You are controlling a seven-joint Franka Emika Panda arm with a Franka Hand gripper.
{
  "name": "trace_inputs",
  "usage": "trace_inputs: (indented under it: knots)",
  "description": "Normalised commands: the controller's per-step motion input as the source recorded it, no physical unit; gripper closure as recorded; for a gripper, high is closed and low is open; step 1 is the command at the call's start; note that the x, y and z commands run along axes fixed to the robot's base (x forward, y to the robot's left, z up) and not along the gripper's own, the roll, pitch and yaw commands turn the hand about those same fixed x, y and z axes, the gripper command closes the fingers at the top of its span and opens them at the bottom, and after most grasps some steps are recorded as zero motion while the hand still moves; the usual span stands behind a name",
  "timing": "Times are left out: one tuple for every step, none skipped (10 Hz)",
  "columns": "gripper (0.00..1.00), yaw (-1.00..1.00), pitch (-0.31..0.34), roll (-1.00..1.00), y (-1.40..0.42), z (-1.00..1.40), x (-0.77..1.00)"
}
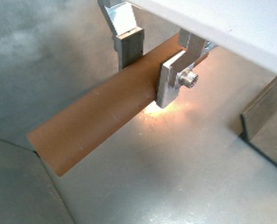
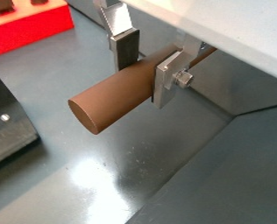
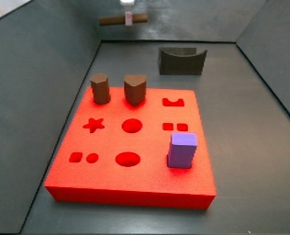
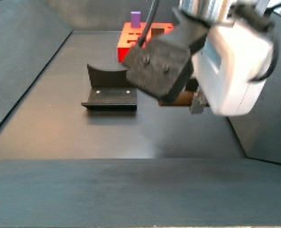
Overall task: Pick up the oval object. Move up. Place the oval object on the fixture. Regrasp the oval object. Move to above the board. Insert the oval object.
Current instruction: Place the oval object on the fixture.
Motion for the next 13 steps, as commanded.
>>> trace_inputs:
  knots:
    - [1.00,0.02,0.103,0.09,-0.01,1.00,-0.03]
    - [1.00,0.02,0.104,0.09,-0.01,1.00,-0.03]
    - [1.00,0.02,0.097,0.08,-0.01,1.00,-0.03]
    - [1.00,0.01,0.089,0.06,-0.01,0.89,-0.03]
    - [1.00,0.01,0.087,0.06,0.00,0.76,-0.02]
    - [1.00,0.01,0.096,0.06,0.00,0.62,-0.02]
    - [1.00,0.02,0.107,0.07,-0.01,0.44,-0.01]
    - [1.00,0.01,0.112,0.06,0.00,0.30,-0.01]
    - [1.00,1.00,-0.057,-0.02,-1.00,-0.04,0.92]
    - [1.00,1.00,-0.056,-0.02,-1.00,-0.10,0.93]
    - [1.00,1.00,-0.058,-0.02,-1.00,-0.10,0.97]
    - [1.00,1.00,-0.056,-0.03,-0.98,-0.09,1.00]
    - [1.00,1.00,-0.052,-0.03,-0.90,-0.09,1.00]
